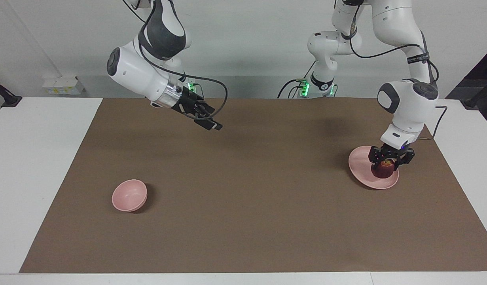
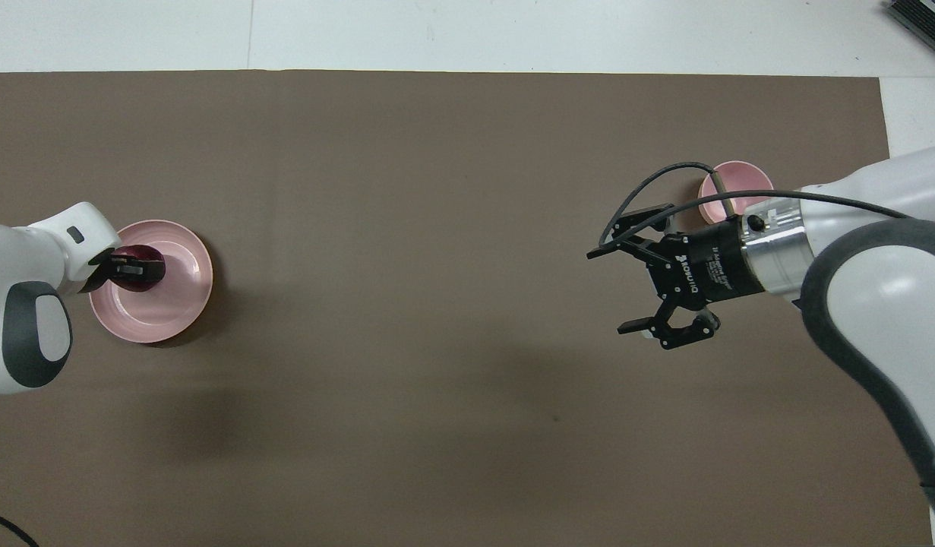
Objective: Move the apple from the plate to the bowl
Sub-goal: 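Lift the apple with the left gripper while the right gripper approaches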
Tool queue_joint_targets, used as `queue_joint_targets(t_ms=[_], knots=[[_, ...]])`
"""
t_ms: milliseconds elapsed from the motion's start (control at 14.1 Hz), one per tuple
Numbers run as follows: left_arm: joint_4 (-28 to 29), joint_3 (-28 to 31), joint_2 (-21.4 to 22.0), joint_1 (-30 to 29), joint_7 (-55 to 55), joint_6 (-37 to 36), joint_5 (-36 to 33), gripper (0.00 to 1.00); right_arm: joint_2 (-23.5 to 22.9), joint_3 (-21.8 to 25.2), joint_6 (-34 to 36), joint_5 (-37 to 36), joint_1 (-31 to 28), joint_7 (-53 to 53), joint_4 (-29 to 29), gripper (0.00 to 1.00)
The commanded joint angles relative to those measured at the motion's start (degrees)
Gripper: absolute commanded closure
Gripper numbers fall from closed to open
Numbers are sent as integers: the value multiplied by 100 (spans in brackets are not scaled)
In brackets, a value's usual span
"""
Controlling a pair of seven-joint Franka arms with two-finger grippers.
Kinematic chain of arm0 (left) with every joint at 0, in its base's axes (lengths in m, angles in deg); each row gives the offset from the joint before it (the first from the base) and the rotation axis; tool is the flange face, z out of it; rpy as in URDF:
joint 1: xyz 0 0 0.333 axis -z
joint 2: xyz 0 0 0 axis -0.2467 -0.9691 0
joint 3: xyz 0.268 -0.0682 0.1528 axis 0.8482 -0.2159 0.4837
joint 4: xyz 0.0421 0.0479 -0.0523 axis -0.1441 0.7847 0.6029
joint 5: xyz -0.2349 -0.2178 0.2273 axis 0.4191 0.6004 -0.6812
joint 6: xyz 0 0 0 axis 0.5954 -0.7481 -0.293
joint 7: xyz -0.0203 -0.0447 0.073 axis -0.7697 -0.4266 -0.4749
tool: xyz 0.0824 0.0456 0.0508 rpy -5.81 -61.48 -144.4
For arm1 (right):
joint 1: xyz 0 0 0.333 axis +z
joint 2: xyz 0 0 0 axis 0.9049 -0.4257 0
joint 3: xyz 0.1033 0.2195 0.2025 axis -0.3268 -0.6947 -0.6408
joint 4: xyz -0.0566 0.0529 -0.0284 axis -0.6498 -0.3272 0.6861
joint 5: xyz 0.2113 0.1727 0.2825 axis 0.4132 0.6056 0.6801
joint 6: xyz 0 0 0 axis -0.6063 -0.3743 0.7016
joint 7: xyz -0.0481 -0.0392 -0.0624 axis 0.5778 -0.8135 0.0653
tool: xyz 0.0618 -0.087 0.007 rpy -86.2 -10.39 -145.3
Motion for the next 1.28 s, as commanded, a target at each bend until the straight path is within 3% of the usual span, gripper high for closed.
queue_joint_targets(t_ms=[0,142,356,640,1067,1209], knots=[[-145,-169,300,58,-22,-806,77,100,-144,-1,-591,367,271,346,106,0],[-452,-372,282,138,-14,-1326,234,100,-285,-10,-943,543,473,531,115,0],[-638,-573,282,147,-5,-1802,1313,100,-523,-1,-1558,807,789,811,115,0],[-603,-855,300,182,13,-1785,2948,100,-585,-1,-1789,1062,983,1120,124,0],[-428,-1418,431,191,4,-1628,4574,100,-593,-1,-1885,1071,1010,1376,124,0],[-288,-1715,519,191,4,-1269,5111,100,-628,-10,-1894,1080,1010,1463,107,0]])
